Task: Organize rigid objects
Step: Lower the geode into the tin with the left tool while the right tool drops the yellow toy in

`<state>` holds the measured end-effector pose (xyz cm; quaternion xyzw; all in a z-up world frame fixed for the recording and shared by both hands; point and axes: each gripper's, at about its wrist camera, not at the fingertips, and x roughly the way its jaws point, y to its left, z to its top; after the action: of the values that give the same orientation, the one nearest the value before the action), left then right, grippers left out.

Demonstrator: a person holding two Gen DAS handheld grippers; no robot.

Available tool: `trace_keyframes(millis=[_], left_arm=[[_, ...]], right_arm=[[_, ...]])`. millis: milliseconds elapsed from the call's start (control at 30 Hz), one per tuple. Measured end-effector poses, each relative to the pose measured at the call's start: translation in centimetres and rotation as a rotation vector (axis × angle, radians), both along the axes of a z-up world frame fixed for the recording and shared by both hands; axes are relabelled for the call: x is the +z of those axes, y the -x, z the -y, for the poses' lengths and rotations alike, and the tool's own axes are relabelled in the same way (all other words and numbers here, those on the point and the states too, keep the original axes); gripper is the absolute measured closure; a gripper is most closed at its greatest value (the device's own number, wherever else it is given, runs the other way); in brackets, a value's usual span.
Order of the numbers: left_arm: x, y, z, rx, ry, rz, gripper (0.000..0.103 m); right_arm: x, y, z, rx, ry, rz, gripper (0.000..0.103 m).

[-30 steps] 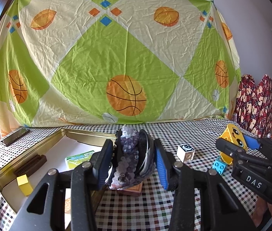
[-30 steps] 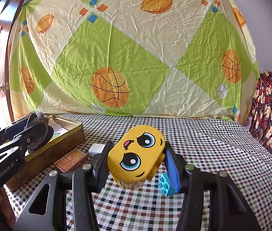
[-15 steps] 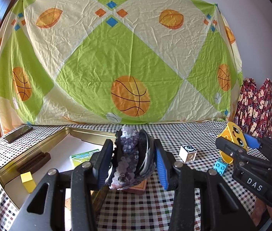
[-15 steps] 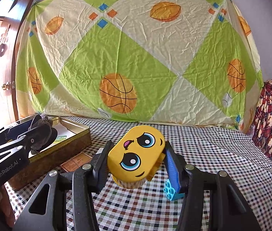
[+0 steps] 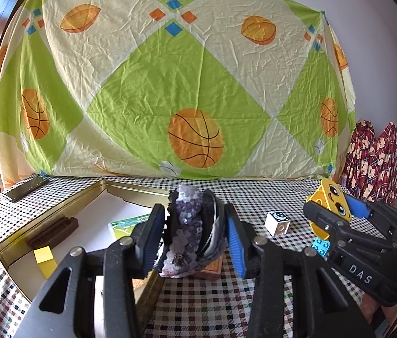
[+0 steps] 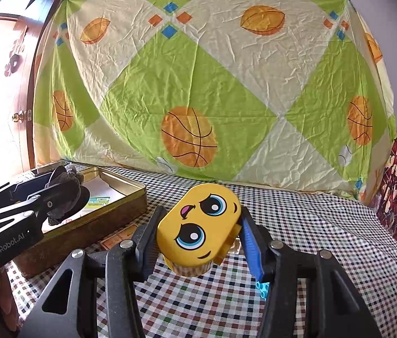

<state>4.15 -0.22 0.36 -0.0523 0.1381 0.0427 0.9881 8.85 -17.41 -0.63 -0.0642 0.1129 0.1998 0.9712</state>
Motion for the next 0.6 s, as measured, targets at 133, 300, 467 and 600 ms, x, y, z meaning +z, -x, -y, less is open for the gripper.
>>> trace_keyframes(millis=[133, 300, 467, 600], left_arm=[[0.0, 0.4, -0.5, 0.001, 0.000, -0.002, 0.061], [0.4, 1.3, -1.6, 0.007, 0.011, 0.004, 0.061], [0.8, 1.8, -3.6, 0.028, 0.027, 0.000, 0.061], [1.0, 2.1, -5.6, 0.059, 0.033, -0.008, 0.061]], right_arm=[[0.2, 0.1, -1.2, 0.019, 0.011, 0.007, 0.049], [1.2, 0.3, -3.0, 0.062, 0.017, 0.006, 0.049], [2.2, 0.3, -5.3, 0.111, 0.026, 0.005, 0.049], [2.7, -0.1, -7.2, 0.157, 0.026, -0.020, 0.049]])
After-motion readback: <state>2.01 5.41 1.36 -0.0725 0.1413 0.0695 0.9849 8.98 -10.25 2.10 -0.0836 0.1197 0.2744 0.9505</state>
